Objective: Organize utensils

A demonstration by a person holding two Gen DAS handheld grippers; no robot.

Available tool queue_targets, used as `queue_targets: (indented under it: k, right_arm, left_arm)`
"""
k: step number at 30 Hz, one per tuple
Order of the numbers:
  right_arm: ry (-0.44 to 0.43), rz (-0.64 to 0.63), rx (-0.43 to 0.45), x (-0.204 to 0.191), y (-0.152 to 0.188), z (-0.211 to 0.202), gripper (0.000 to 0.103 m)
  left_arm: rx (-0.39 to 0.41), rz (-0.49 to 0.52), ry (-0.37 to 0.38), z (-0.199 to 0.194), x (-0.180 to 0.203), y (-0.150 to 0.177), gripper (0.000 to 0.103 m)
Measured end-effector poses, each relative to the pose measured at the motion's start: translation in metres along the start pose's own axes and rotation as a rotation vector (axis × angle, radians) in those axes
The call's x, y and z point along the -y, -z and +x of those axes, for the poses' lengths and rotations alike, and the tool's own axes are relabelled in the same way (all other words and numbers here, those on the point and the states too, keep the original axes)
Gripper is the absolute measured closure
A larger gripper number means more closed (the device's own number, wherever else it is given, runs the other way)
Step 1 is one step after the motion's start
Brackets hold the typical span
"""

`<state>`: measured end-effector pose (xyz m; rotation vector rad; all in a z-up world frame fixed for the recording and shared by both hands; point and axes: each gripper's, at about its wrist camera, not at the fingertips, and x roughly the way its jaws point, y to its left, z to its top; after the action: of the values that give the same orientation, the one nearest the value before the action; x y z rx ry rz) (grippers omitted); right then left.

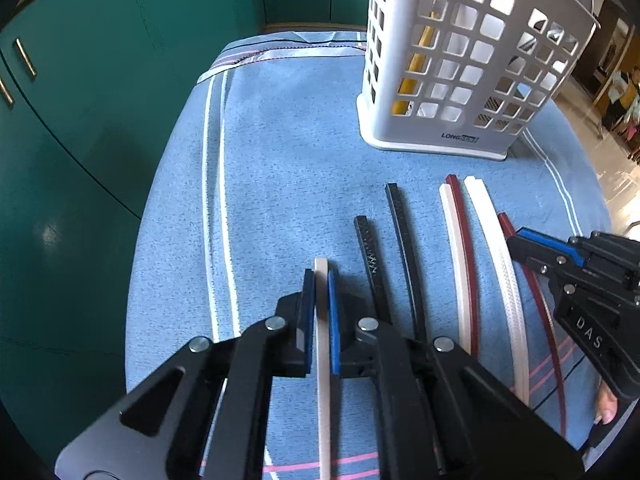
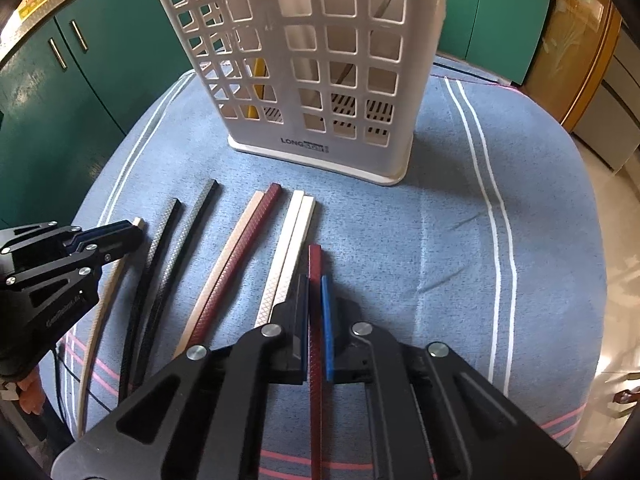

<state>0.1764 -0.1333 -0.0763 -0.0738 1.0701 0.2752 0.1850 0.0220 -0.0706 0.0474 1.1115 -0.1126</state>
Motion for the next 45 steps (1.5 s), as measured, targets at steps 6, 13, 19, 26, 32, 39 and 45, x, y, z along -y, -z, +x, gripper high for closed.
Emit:
queue_targets:
  k: [6,13,19,26,32,39,45]
  right_arm:
    - [-0.027,0.004,0.072,0.002,0.0,-0.031,0.096]
    - [-0.023,-0.012,0.071,-0.003,-0.003,-0.035,0.096]
    - [-0.041,0.03,0.03,0.007,0.006,-0.008,0.096]
    - [-0.02,0.051,0.003,0.021,0.003,-0.006,0.096]
    - [-0.007,0.043,-0.001,0.025,-0.001,-0.01,0.08]
    - [0.018,0.001,-0.043,0.021,-0.006,-0.001,0.08]
    - [0.062,-0.035,-0.058,0.009,-0.005,0.004,0.08]
  left_arm:
    - [0.063,-0.002,0.021,-0.028,0.003,-0.002,0.097]
    - [0.092,0.023,0.017,-0.046,0.013,-0.005,0.097]
    - [0.029,-0.028,0.021,-0.013,-0.007,0.0,0.097]
    - [0.011,-0.041,0.029,0.004,-0.011,0.0,0.096]
    - [0.011,-0.02,0.019,-0.002,-0.007,-0.003,0.079]
    - [-0.027,0.067,-0.024,-0.002,0.009,0.004,0.069]
    - [-0.031,0.078,-0.035,0.001,0.009,0.006,0.068]
